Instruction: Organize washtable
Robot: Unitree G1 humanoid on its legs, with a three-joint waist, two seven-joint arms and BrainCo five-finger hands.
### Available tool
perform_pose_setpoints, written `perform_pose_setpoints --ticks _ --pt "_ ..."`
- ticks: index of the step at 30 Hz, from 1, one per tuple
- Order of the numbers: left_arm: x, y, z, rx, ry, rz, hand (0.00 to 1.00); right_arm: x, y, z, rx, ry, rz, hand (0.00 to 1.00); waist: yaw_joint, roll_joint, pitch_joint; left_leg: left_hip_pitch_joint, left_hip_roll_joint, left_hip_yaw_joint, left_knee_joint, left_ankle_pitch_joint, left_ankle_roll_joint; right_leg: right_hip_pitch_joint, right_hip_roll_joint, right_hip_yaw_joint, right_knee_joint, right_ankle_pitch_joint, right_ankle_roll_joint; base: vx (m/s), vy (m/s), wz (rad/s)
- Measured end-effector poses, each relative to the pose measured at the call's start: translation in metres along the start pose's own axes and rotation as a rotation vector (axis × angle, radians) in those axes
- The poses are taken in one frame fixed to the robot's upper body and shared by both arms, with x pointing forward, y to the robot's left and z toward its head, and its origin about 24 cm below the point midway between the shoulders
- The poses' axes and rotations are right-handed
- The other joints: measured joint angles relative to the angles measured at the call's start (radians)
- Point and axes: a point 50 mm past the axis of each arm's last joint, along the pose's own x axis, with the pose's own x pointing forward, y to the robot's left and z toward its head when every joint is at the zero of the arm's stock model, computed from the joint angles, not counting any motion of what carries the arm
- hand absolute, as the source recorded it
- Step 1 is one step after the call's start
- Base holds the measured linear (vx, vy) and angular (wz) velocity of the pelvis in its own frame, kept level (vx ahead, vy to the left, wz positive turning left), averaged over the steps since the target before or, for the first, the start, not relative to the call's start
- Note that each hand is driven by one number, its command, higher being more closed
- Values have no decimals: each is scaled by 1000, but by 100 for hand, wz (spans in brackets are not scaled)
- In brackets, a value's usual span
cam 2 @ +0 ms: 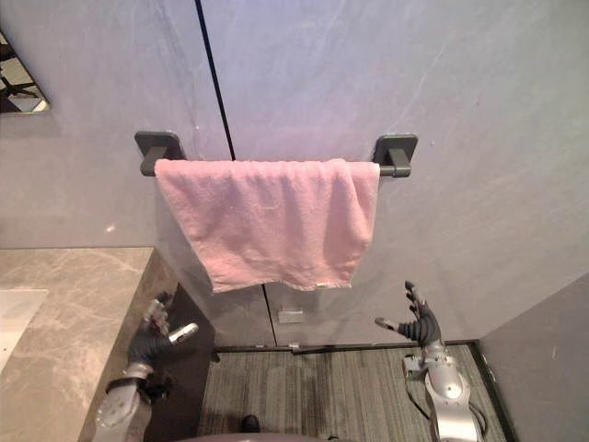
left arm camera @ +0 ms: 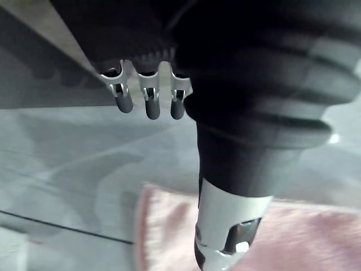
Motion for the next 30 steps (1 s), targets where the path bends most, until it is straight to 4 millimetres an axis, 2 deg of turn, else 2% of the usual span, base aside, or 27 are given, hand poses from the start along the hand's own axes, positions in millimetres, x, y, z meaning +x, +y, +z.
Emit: perform_pose_setpoints --ticks 2,5,12,25,27,28,29,30 --pt "-5 -2 -21 57 99 -22 0 -8 10 -26 -54 112 53 0 1 2 2 12 0 0 0 -5 -4 9 0 -1 7 -12 3 -5 -10 2" --pt "-11 -1 -37 108 181 -26 0 -17 19 -46 -112 202 105 0 0 5 4 16 1 1 0 -7 -6 8 -1 0 21 -22 1 -8 -12 4" --pt "-31 10 -77 172 379 30 0 -40 21 -92 -163 426 115 0 1 7 11 40 2 18 0 -19 -11 12 0 14 53 -46 -2 3 -13 -4" --pt "-53 15 -103 162 531 75 0 -60 26 -115 -123 559 109 0 5 5 26 71 4 41 0 -46 -13 23 0 32 78 -83 -6 8 -7 -4" --pt "-55 12 -106 151 544 73 0 -60 28 -115 -117 559 111 0 12 4 27 74 6 57 0 -54 -13 14 1 46 90 -91 -7 52 -13 -28" --pt "-54 8 -107 138 544 70 0 -57 31 -113 -108 550 112 0 31 3 30 73 9 81 4 -66 -13 -11 1 64 112 -102 -6 47 -4 -43" --pt "-54 6 -107 132 542 68 0 -54 33 -111 -98 543 114 0 38 0 32 66 10 92 7 -71 -17 -33 1 74 139 -111 -6 42 -12 -45" --pt "-49 4 -105 130 529 65 0 -50 39 -107 -79 529 118 0 44 -12 41 40 16 102 28 -77 -15 -73 -2 83 193 -133 -2 56 -27 -23"
